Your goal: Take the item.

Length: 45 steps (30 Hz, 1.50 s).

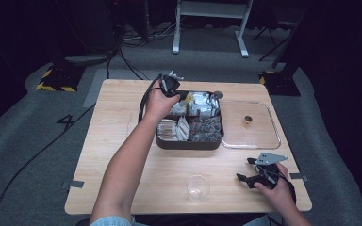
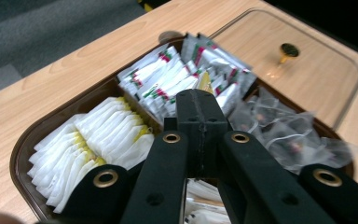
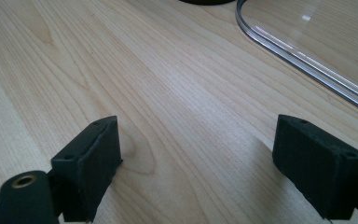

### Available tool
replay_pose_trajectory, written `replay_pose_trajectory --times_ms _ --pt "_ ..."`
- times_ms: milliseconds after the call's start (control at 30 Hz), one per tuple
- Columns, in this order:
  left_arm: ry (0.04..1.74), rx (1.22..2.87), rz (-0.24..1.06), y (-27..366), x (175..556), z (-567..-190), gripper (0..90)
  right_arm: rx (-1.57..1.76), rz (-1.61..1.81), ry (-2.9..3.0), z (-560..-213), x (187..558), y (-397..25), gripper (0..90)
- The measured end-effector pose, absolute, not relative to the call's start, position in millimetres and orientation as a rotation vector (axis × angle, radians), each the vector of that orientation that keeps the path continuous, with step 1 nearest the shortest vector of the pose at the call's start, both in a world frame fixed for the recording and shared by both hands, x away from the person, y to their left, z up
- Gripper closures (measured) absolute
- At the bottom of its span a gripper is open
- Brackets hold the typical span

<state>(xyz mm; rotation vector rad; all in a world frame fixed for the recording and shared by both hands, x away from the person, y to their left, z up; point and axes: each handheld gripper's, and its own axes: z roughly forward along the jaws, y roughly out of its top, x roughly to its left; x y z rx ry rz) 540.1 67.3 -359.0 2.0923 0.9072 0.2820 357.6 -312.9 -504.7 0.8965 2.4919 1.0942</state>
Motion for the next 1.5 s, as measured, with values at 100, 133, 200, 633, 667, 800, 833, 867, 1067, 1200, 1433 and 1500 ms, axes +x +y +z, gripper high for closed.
replay_pose_trajectory --times_ms 100,133,200,633,667,800,833,867,1067,1200,1433,1500 --pt "0.873 2.101 0.27 69.0 532.4 -352.1 90.0 0.895 1.094 2.492 -504.7 357.6 -313.0 15.4" --pt "0.861 2.101 0.26 69.5 529.8 -350.6 90.0 0.895 1.094 2.491 -504.7 357.5 -312.9 15.4" --pt "0.848 2.103 0.248 70.2 524.3 -347.4 90.0 0.904 1.093 2.484 -504.8 356.3 -312.4 15.8" --pt "0.69 2.141 0.204 69.4 474.1 -322.1 90.0 0.93 1.086 2.466 -504.9 352.8 -311.7 16.1" --pt "0.678 2.131 0.205 68.9 469.3 -320.2 90.0 0.934 1.085 2.465 -504.9 352.4 -311.6 16.1" --pt "0.629 2.125 0.201 67.7 449.4 -313.3 90.0 0.935 1.086 2.465 -504.9 352.4 -311.6 16.1" --pt "0.612 2.132 0.201 67.6 444.7 -312.2 90.0 0.935 1.085 2.465 -504.8 352.4 -311.6 16.1" --pt "0.605 2.132 0.201 67.0 439.2 -311.6 90.0 0.935 1.084 2.465 -504.8 352.3 -311.6 16.1" --pt "0.559 2.15 0.195 65.5 409.5 -310.3 90.0 0.942 1.083 2.46 -504.9 351.4 -311.2 16.1" --pt "0.527 2.149 0.193 65.3 392.2 -310.5 90.0 0.943 1.083 2.459 -504.8 351.3 -311.1 16.1" --pt "0.456 2.143 0.18 62.7 365.4 -312.8 90.0 0.945 1.082 2.458 -504.8 351.2 -311.1 16.1" --pt "0.438 2.144 0.175 61.2 358.3 -314.6 90.0 0.945 1.082 2.458 -504.8 351.2 -311.0 16.1"
